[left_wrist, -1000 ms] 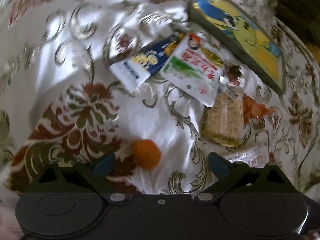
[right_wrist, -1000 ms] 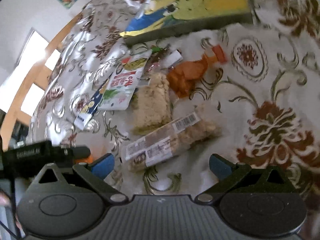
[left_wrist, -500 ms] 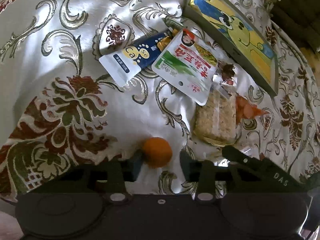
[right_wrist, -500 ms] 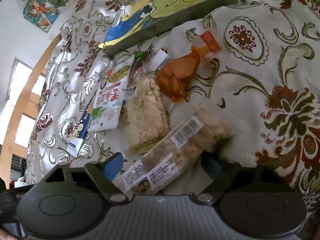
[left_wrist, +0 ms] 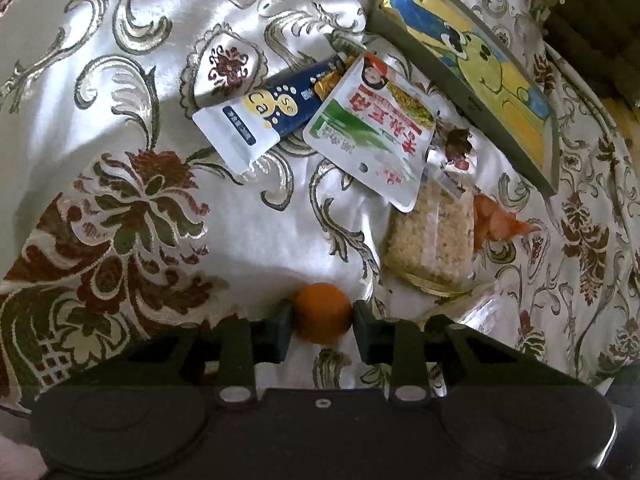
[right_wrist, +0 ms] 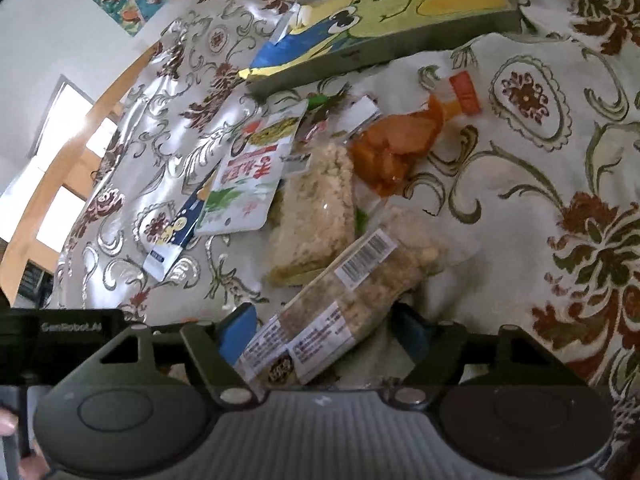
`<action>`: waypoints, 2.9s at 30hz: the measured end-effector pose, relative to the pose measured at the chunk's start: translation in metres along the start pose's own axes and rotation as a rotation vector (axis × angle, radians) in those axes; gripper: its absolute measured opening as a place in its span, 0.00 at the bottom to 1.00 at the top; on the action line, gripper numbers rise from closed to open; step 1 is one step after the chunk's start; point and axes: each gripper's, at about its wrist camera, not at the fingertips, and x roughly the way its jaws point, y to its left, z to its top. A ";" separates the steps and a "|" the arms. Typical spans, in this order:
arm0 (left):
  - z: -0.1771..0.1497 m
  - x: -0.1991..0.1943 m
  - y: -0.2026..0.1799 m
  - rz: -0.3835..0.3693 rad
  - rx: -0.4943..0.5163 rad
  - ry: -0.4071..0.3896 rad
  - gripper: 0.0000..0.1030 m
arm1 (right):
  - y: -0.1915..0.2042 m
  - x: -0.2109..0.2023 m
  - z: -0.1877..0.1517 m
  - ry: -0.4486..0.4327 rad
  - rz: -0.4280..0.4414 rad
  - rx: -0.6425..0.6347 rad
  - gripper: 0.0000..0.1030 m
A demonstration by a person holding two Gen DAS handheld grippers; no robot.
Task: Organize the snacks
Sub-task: 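Grasp the orange ball with the left tool while the right tool grasps the wrapped snack bar, then carry the orange ball and wrapped bar into the painted tray and release both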
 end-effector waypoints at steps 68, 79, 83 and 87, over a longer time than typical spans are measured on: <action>-0.001 -0.041 -0.078 -0.225 0.296 -0.357 0.31 | -0.023 -0.091 0.058 -0.128 0.091 -0.038 0.50; 0.092 0.002 -0.143 -0.265 0.284 -0.404 0.31 | -0.045 -0.065 0.138 -0.331 0.092 -0.050 0.50; 0.126 0.027 -0.170 -0.270 0.271 -0.400 0.31 | -0.059 -0.055 0.166 -0.408 0.056 -0.036 0.50; 0.150 0.054 -0.196 -0.254 0.304 -0.395 0.31 | -0.070 -0.041 0.192 -0.458 0.026 -0.029 0.50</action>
